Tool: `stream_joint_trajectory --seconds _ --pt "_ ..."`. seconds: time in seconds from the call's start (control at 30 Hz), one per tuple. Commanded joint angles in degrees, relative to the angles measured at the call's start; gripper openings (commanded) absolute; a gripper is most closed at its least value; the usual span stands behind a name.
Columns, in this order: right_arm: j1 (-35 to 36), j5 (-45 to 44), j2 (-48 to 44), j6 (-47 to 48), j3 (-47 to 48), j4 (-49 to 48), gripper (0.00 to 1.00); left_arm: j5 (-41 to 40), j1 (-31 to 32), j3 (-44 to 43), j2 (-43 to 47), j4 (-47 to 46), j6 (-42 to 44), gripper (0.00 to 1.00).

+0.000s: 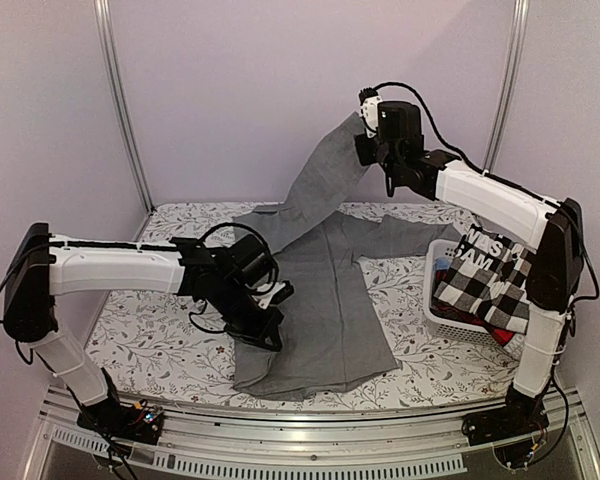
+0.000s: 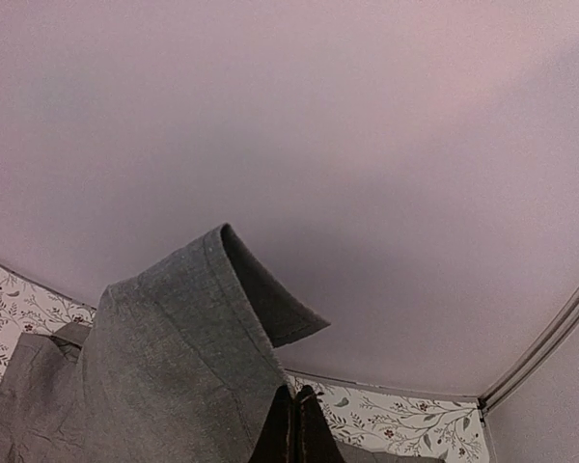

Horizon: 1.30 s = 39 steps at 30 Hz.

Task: Fold and stack the long sleeve shirts
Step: Fold the flattened shirt at the center of the board, then move the 1/3-folded shirt to the center of the board.

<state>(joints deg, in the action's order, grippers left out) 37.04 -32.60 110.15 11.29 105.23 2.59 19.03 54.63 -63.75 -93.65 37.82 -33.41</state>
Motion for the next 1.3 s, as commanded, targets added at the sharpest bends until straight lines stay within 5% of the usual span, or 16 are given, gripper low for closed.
stream_joint_trajectory --seconds 0.0,0.37,0.5,0.57,0.97,1.27 --pt "-0.46 -0.89 -3.13 -2.37 -2.63 -0.36 0.0 4.19 0.96 -0.96 -1.3 -1.57 2.03 0.0" --pt "-0.66 2.52 -4.88 -4.68 -5.57 0.83 0.0 7.82 1.18 -0.9 -5.8 -4.76 2.96 0.01" --pt "-0.66 5.72 -6.18 -6.66 -7.13 1.95 0.0 6.03 0.84 -2.49 -4.96 -4.78 3.61 0.36" --pt "-0.65 7.92 -6.79 -7.41 -7.97 2.66 0.0 5.39 -0.2 -3.07 -3.46 -5.42 3.61 0.45" --pt "4.35 22.98 -10.77 -8.79 -18.47 2.31 0.0 -0.61 -21.48 -1.72 0.87 -17.05 -5.11 0.38" --pt "7.17 27.26 -11.21 -11.02 -23.07 2.67 0.0 -2.92 -32.95 -14.56 -17.56 -26.51 -6.63 0.25"
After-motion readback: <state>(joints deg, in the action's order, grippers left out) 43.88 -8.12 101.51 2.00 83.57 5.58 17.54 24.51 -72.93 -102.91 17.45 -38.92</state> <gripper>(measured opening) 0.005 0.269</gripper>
